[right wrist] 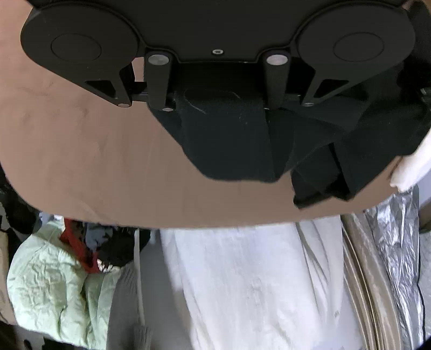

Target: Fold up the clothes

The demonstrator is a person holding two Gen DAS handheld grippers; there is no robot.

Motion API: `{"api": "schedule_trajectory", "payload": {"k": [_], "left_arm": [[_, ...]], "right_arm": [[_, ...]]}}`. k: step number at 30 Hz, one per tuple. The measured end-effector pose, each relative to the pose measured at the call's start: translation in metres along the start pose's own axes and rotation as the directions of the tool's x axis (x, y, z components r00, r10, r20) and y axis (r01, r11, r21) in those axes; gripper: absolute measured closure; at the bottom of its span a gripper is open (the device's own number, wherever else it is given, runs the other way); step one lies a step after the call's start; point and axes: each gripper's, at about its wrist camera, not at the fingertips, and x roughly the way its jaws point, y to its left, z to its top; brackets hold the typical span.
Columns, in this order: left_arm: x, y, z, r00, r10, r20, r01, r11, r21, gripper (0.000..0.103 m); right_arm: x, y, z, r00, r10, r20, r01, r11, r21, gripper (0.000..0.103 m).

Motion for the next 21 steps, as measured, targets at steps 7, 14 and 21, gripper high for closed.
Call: {"api": "schedule_trajectory", "payload": {"k": [7,14,21], "left_arm": [[-0.049,0.012,-0.005,0.96,0.196,0.201,-0.208,0.977,0.04,0.095],[-0.078,0.016,-0.022,0.913,0.299,0.279,-0.317,0.948,0.02,0.095],[-0.111,0.026,-0.027,0.88,0.199,0.43,-0.215,0.977,-0.01,0.095]], "right_arm": [[-0.05,-0.005,-0.007,0.985,-0.151,0.078,0.164,0.967,-0.196,0.061],[-0.08,-0.03,0.009,0.983,0.054,0.174,-0.062,0.997,0.041,0.052],[-0.066,-0.019,0.015,0.828,0.544,0.139,-0.561,0.808,0.18,0.032]]}}
